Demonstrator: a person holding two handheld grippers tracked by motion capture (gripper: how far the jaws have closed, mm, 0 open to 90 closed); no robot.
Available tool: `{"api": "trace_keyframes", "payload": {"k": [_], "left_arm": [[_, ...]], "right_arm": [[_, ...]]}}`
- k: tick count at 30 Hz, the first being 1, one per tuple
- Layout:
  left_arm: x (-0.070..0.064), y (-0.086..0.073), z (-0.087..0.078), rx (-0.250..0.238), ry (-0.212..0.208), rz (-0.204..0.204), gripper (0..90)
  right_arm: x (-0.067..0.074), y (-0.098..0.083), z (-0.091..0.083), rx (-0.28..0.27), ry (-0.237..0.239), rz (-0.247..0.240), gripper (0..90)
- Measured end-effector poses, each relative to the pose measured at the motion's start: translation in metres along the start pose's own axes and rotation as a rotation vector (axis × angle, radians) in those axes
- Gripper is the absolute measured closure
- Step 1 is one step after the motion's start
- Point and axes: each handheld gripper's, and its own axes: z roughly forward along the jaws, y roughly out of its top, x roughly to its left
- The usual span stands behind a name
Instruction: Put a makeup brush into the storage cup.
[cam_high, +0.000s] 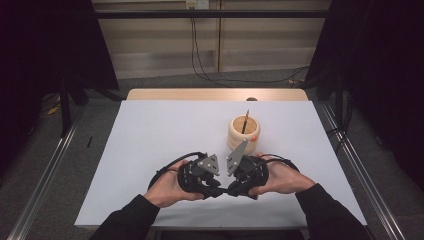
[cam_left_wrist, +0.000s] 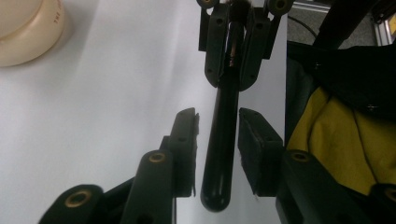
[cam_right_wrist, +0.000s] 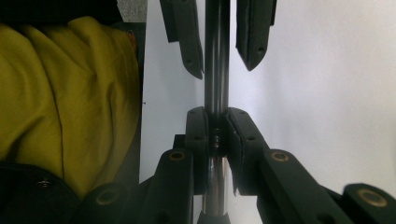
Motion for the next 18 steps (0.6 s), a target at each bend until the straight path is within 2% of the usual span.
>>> {"api": "trace_keyframes", "payload": {"k": [8, 9, 11, 14, 15, 18], "left_arm": [[0.0004, -0.0012, 0.0011, -0.016, -0.039, -0.008, 73.6], [0.0005, -0.0016, 0.0012, -0.013, -0.046, -0.015, 74.5], [0.0, -0.0016, 0.0025, -0.002, -0.05, 0.003, 76.4], [-0.0006, -0.0013, 0.0037, 0.009, -0.054, -0.003, 77.8], [-0.0001, -0.0013, 0.0044, 0.011, -0.067, -0.001, 78.1], [-0.0008, -0.0013, 0.0046, 0.01, -0.077, -0.013, 79.1]], "right_arm": [[0.0018, 0.0004, -0.0009, -0.009, 0.011, -0.008, 80.1], [0.002, 0.0005, -0.0012, -0.008, 0.011, -0.011, 80.1], [0.0024, 0.0005, -0.0004, -0.016, 0.018, -0.016, 80.1], [0.002, 0.0005, 0.0008, -0.006, 0.016, -0.034, 80.0], [0.0029, 0.0004, 0.0014, -0.004, -0.002, -0.028, 79.8], [0.0034, 0.0001, 0.0025, -0.003, 0.008, -0.042, 79.7]]}}
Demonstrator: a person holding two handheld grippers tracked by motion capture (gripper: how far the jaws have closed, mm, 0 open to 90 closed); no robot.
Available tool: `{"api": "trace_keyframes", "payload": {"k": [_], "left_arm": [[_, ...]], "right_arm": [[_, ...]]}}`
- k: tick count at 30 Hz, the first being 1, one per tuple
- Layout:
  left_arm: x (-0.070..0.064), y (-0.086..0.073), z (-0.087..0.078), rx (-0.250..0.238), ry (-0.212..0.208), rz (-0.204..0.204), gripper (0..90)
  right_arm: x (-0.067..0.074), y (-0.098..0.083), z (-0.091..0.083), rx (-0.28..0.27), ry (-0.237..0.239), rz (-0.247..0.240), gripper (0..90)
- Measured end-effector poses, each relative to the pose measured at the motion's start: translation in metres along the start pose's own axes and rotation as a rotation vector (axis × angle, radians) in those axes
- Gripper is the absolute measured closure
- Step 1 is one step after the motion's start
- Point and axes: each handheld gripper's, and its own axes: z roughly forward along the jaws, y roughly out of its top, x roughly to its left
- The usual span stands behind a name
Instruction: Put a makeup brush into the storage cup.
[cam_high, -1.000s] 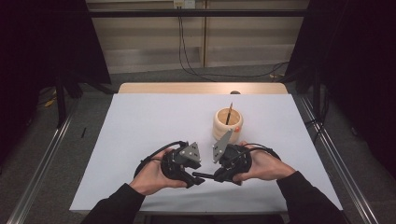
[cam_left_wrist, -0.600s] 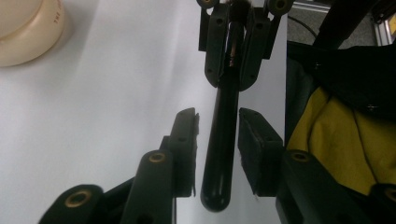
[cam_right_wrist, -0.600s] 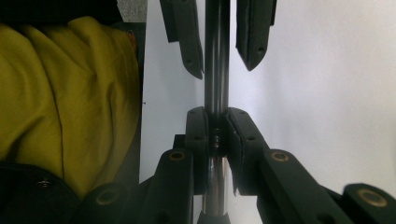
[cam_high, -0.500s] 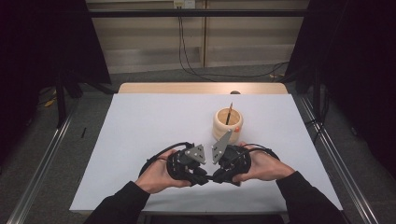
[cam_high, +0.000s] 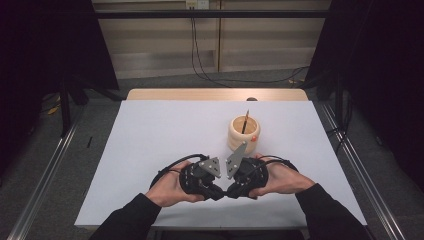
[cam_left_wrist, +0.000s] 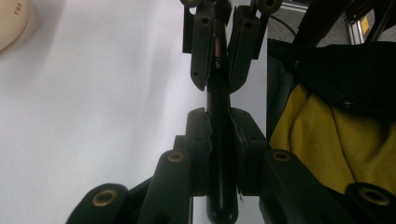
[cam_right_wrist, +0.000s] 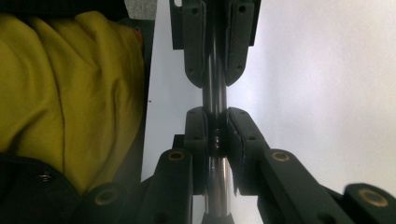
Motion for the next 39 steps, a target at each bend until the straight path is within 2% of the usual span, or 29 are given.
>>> {"api": "trace_keyframes", "payload": {"k": [3, 4, 5, 10, 11, 13, 14, 15, 16, 18, 19, 21, 28, 29, 32, 36, 38, 39], "left_arm": [[0.0, 0.0, -0.001, -0.007, -0.005, 0.002, 79.3], [-0.001, -0.001, -0.001, -0.023, -0.002, 0.006, 79.3], [-0.001, -0.001, -0.001, -0.024, -0.001, -0.005, 79.3], [-0.002, -0.001, -0.001, -0.008, 0.006, -0.015, 79.4], [-0.002, -0.001, -0.001, -0.007, 0.005, -0.013, 79.4], [-0.002, -0.002, -0.001, -0.011, 0.007, -0.023, 79.4], [-0.002, -0.002, -0.001, -0.013, 0.01, -0.025, 79.4], [-0.001, -0.003, -0.001, -0.011, 0.004, -0.026, 79.4], [-0.001, -0.003, -0.001, -0.009, 0.005, -0.026, 79.4], [0.0, -0.005, -0.001, -0.02, 0.0, -0.034, 79.4], [0.0, -0.006, -0.001, -0.031, 0.01, -0.047, 79.4], [0.0, -0.008, -0.002, -0.039, 0.009, -0.055, 79.4], [0.002, -0.012, -0.009, -0.069, 0.025, -0.067, 79.4], [0.001, -0.013, -0.01, -0.087, 0.031, -0.079, 79.4], [0.001, -0.016, -0.012, -0.102, 0.044, -0.087, 79.4], [-0.001, -0.02, -0.014, -0.126, 0.039, -0.104, 79.4], [-0.003, -0.021, -0.015, -0.142, 0.053, -0.115, 79.3], [-0.003, -0.022, -0.016, -0.133, 0.062, -0.107, 79.4]], "right_arm": [[0.0, 0.0, -0.001, -0.004, 0.003, -0.01, 79.6], [0.0, -0.001, -0.001, -0.012, 0.017, -0.01, 79.7], [-0.001, -0.001, -0.001, -0.026, 0.006, -0.023, 79.5], [0.0, -0.002, -0.001, -0.023, 0.01, -0.018, 79.2], [-0.001, -0.002, -0.001, -0.024, 0.023, -0.018, 78.7], [-0.003, -0.003, 0.0, -0.044, 0.019, -0.035, 77.4], [-0.004, -0.003, 0.0, -0.05, 0.021, -0.036, 74.4], [-0.004, -0.004, -0.001, -0.046, 0.023, -0.015, 73.7], [-0.005, -0.004, -0.001, -0.053, 0.023, -0.03, 70.9], [-0.005, -0.006, -0.001, -0.058, 0.022, -0.016, 67.6], [-0.006, -0.006, -0.001, -0.062, 0.029, -0.018, 65.6], [-0.007, -0.008, -0.003, -0.075, 0.02, 0.0, 58.3], [-0.011, -0.016, -0.012, -0.169, -0.017, 0.05, 38.2], [-0.011, -0.017, -0.014, -0.177, -0.026, 0.058, 36.2], [-0.011, -0.02, -0.018, -0.217, -0.04, 0.076, 32.1], [-0.009, -0.024, -0.022, -0.269, -0.057, 0.102, 26.6], [-0.008, -0.026, -0.024, -0.302, -0.067, 0.118, 24.8], [-0.008, -0.028, -0.025, -0.32, -0.065, 0.125, 23.7]]}}
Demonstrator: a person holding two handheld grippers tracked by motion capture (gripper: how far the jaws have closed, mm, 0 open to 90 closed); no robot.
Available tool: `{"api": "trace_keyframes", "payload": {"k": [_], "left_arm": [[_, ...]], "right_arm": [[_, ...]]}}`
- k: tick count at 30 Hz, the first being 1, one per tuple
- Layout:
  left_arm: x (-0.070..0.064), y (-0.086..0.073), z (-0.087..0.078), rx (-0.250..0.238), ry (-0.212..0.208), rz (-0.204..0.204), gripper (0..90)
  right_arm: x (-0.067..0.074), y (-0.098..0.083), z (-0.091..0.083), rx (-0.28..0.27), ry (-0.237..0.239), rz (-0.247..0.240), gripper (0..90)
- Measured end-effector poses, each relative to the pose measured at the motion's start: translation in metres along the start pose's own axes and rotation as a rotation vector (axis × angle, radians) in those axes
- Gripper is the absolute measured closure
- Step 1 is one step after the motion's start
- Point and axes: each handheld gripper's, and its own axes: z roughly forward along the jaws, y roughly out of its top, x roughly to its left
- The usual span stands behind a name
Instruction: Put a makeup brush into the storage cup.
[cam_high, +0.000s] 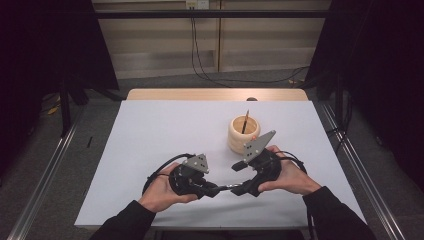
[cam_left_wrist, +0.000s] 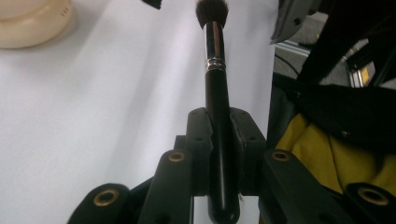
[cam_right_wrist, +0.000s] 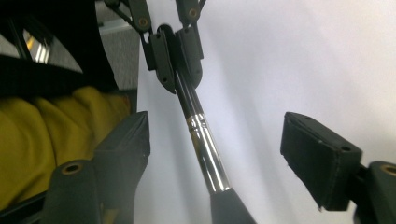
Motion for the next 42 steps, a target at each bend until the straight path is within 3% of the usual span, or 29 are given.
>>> {"api": "trace_keyframes", "payload": {"k": [1, 2, 3, 4, 6, 12, 18, 24, 29, 38, 42], "left_arm": [[-0.001, -0.001, 0.001, -0.035, 0.0, -0.011, 79.4], [-0.002, -0.002, 0.001, -0.041, -0.001, -0.02, 79.3], [-0.002, -0.002, 0.0, -0.028, 0.01, -0.003, 79.4], [-0.004, -0.003, 0.001, -0.051, 0.008, -0.021, 79.4], [-0.005, -0.004, 0.001, -0.049, 0.014, -0.008, 79.4], [-0.007, -0.009, 0.0, -0.089, 0.023, -0.019, 79.4], [-0.009, -0.011, -0.002, -0.111, 0.041, -0.037, 79.4], [-0.01, -0.015, -0.008, -0.177, 0.068, -0.054, 79.3], [-0.01, -0.018, -0.012, -0.218, 0.075, -0.063, 79.4], [-0.011, -0.021, -0.018, -0.3, 0.091, -0.079, 79.3], [-0.012, -0.022, -0.02, -0.336, 0.088, -0.082, 79.4]], "right_arm": [[0.0, -0.001, -0.001, -0.012, -0.011, 0.008, 22.2], [0.0, -0.003, -0.002, -0.025, -0.019, 0.018, 19.2], [0.0, -0.004, -0.003, -0.04, -0.027, 0.034, 18.5], [0.0, -0.006, -0.004, -0.051, -0.025, 0.042, 18.6], [0.0, -0.01, -0.005, -0.074, -0.041, 0.054, 17.4], [-0.004, -0.015, -0.01, -0.175, -0.066, 0.1, 14.3], [-0.005, -0.017, -0.016, -0.258, -0.084, 0.114, 18.1], [-0.004, -0.021, -0.021, -0.324, -0.12, 0.13, 20.0], [-0.002, -0.023, -0.027, -0.387, -0.175, 0.13, 17.9], [0.0, -0.026, -0.031, -0.49, -0.178, 0.149, 10.0], [0.001, -0.027, -0.035, -0.536, -0.204, 0.166, 12.1]]}}
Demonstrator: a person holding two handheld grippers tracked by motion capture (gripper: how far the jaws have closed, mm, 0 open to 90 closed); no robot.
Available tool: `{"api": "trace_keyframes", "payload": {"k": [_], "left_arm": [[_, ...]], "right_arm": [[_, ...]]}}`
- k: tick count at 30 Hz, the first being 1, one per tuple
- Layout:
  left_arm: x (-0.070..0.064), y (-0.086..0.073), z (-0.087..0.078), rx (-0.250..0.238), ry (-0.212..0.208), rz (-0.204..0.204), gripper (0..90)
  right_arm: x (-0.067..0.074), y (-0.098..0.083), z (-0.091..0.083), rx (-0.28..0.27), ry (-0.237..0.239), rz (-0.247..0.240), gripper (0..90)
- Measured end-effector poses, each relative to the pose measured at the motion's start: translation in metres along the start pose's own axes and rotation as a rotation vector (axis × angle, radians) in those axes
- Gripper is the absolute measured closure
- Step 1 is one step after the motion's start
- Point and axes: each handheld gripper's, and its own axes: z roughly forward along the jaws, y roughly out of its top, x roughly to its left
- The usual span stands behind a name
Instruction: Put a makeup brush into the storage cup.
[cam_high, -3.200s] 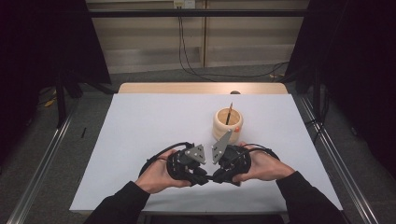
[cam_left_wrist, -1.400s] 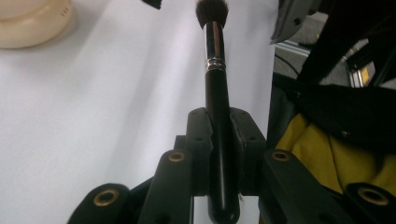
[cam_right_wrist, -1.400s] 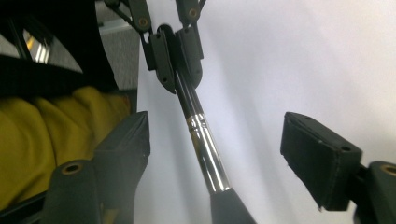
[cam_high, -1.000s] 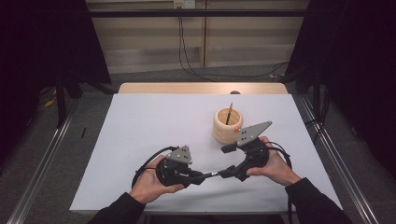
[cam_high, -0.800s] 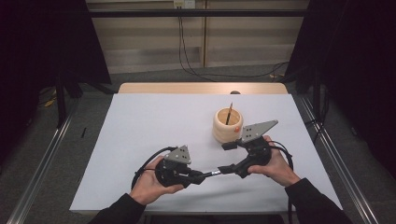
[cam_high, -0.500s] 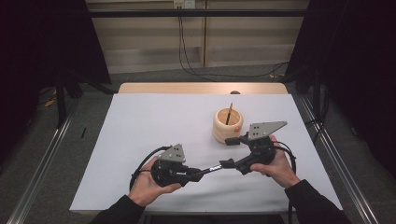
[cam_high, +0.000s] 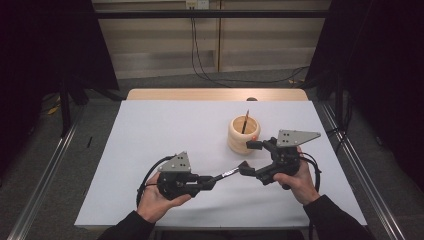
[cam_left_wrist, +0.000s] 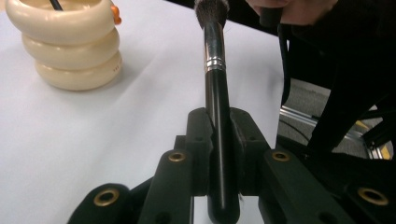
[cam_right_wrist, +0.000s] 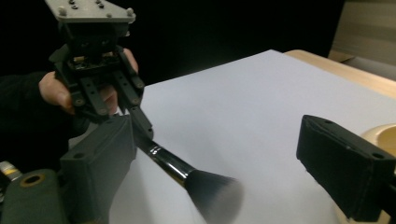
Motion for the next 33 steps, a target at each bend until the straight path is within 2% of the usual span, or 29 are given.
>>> {"api": "trace_keyframes", "payload": {"k": [1, 3, 8, 9, 12, 16, 24, 25, 27, 29, 33], "left_arm": [[0.0, 0.0, -0.001, -0.007, 0.002, 0.006, 79.4], [-0.001, 0.001, -0.002, -0.018, 0.002, 0.012, 79.4], [-0.002, 0.003, -0.005, -0.051, -0.002, 0.018, 79.4], [-0.002, 0.003, -0.006, -0.055, 0.008, 0.022, 79.4], [-0.002, 0.004, -0.009, -0.06, 0.014, 0.025, 79.4], [-0.001, 0.005, -0.01, -0.079, 0.009, 0.026, 79.4], [-0.004, 0.011, -0.017, -0.113, 0.018, 0.044, 79.4], [-0.004, 0.012, -0.018, -0.113, 0.013, 0.047, 79.4], [-0.004, 0.013, -0.018, -0.135, 0.001, 0.049, 79.4], [-0.005, 0.015, -0.019, -0.128, 0.008, 0.058, 79.4], [-0.006, 0.017, -0.018, -0.152, -0.009, 0.053, 79.4]], "right_arm": [[0.0, 0.0, -0.001, -0.009, -0.013, -0.005, 12.7], [-0.001, 0.001, -0.001, -0.006, -0.002, -0.002, 13.4], [-0.001, 0.002, -0.004, -0.047, -0.015, 0.0, 13.2], [-0.001, 0.003, -0.005, -0.055, -0.026, 0.0, 12.2], [0.002, 0.003, -0.008, -0.09, -0.063, -0.052, 13.4], [0.001, 0.002, -0.009, -0.094, -0.058, -0.047, 13.1], [0.002, 0.0, -0.008, -0.084, 0.007, -0.029, 12.5], [0.002, -0.001, -0.008, -0.084, 0.039, -0.03, 13.9], [0.001, -0.001, -0.007, -0.091, 0.056, -0.023, 12.8], [0.001, 0.0, -0.008, -0.087, 0.065, -0.03, 13.7], [0.0, 0.0, -0.008, -0.08, 0.107, -0.029, 22.4]]}}
